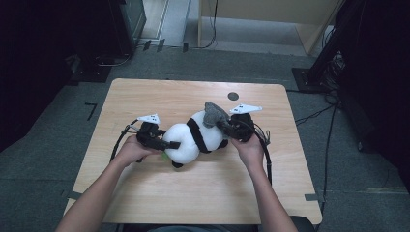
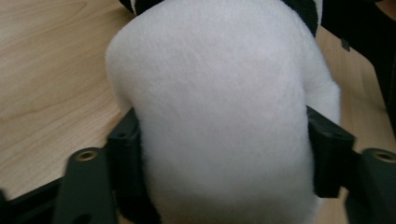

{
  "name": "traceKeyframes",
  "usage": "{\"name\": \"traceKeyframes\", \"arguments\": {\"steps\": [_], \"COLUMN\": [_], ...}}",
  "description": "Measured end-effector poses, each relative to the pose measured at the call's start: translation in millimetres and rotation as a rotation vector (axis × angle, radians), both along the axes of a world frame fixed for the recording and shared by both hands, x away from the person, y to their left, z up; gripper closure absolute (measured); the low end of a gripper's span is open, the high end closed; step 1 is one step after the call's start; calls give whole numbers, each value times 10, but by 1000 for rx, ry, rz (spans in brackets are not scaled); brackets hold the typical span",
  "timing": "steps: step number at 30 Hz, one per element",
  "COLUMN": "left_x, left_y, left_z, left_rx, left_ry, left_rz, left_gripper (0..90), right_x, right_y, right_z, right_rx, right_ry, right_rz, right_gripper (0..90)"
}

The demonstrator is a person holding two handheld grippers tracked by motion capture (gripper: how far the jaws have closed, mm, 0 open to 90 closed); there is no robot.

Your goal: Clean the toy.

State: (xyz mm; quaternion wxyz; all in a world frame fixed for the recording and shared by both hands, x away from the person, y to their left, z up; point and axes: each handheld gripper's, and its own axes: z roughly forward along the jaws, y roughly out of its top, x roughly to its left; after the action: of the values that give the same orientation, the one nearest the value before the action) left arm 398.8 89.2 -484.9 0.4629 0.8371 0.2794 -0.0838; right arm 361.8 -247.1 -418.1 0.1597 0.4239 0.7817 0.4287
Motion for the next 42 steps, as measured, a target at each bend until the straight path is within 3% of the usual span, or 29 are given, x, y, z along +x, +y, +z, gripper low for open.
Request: {"name": "traceKeyframes", "arguments": {"steps": [5, 7, 12, 14, 17, 20, 23, 26, 29, 32, 36, 42], "left_x": [-42, -46, -94, -113, -166, -199, -208, -215, -251, -252, -229, -221], "left_y": [-17, -37, -103, -118, -163, -194, -235, -282, -325, -326, -311, -330], "left_z": [63, 101, 232, 295, 393, 383, 326, 281, 296, 290, 246, 218], "left_rx": [-19, -30, -84, -123, -159, -188, -172, -186, -189, -192, -212, -181], "left_ry": [20, 47, 23, 24, -9, -11, 7, 38, 18, 22, 79, 110], "left_rz": [33, 57, 103, 141, 221, 290, 327, 339, 362, 366, 386, 400], "left_gripper": [474, 496, 532, 535, 531, 525, 522, 519, 520, 524, 525, 527], "right_x": [-4, -20, -107, -156, -225, -292, -351, -402, -434, -500, -558, -584], "right_y": [-100, -158, -264, -260, -180, -4, 249, 533, 738, 859, 967, 1043], "right_z": [43, 80, 254, 333, 419, 437, 379, 265, 102, -35, -122, -288], "right_rx": [30, 38, 81, 93, 102, 101, 100, 73, 34, 33, -3, -59], "right_ry": [8, 9, -23, -38, -55, -61, -39, -20, -8, -13, -33, -53], "right_rz": [-32, -51, -63, -58, -32, 17, 89, 147, 175, 201, 221, 250], "right_gripper": [776, 776, 776, 776, 776, 777, 776, 777, 782, 788, 790, 794]}}
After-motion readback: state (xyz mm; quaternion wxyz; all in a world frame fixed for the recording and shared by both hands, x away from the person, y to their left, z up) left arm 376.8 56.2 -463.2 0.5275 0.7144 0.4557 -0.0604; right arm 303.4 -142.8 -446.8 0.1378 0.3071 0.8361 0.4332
